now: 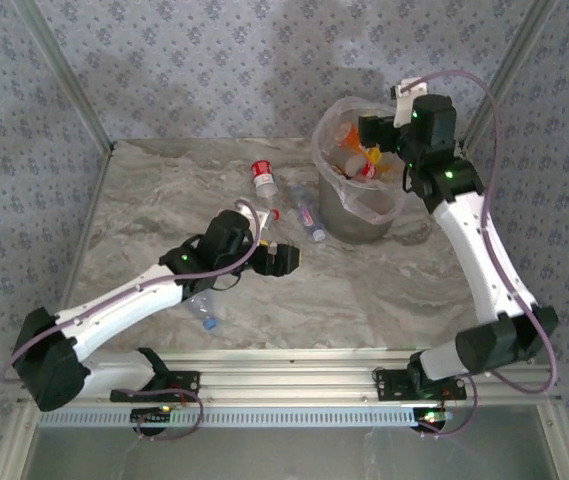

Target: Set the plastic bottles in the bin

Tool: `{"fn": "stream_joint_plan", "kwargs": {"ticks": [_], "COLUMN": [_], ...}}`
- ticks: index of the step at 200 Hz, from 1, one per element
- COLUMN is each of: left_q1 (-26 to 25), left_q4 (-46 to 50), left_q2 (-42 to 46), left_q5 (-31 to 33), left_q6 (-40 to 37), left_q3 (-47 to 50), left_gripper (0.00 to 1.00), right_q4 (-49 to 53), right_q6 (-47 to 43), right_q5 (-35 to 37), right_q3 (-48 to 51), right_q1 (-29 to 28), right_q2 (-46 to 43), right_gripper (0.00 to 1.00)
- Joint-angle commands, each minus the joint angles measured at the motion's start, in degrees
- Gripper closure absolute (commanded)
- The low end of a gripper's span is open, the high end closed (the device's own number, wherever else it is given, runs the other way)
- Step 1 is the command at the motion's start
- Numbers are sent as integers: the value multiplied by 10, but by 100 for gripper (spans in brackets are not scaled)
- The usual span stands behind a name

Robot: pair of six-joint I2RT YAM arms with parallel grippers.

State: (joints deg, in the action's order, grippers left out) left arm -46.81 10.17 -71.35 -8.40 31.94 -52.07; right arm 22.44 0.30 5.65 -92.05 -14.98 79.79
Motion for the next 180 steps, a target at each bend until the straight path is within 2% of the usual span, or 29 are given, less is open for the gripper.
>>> {"fn": "stream_joint_plan", "kwargs": {"ticks": [1, 40, 71, 122, 180], "left_q1": [9, 29, 59, 62, 61], "left_q4": [-24, -44, -127, -166, -228], "left_q2": [-30, -109, -178, -293, -403], "left_q5": [-21, -25, -60, -59, -46], "left_q6": [58, 104, 166, 214, 262], "left_q3": [-27, -68, -71, -139, -185], "left_gripper": [1, 3, 6, 11, 12], "right_q4": [54, 86, 105, 145, 156], "right_q6": [72, 149, 181, 197, 208], "right_q5": [-55, -137, -173, -177, -179], "right_q3": [43, 136, 187, 254, 279], "right_q1": [-3, 3, 10, 16, 27], "right_q2": [-65, -178, -240, -301, -329], "right_gripper": [5, 4, 3, 3, 3]}}
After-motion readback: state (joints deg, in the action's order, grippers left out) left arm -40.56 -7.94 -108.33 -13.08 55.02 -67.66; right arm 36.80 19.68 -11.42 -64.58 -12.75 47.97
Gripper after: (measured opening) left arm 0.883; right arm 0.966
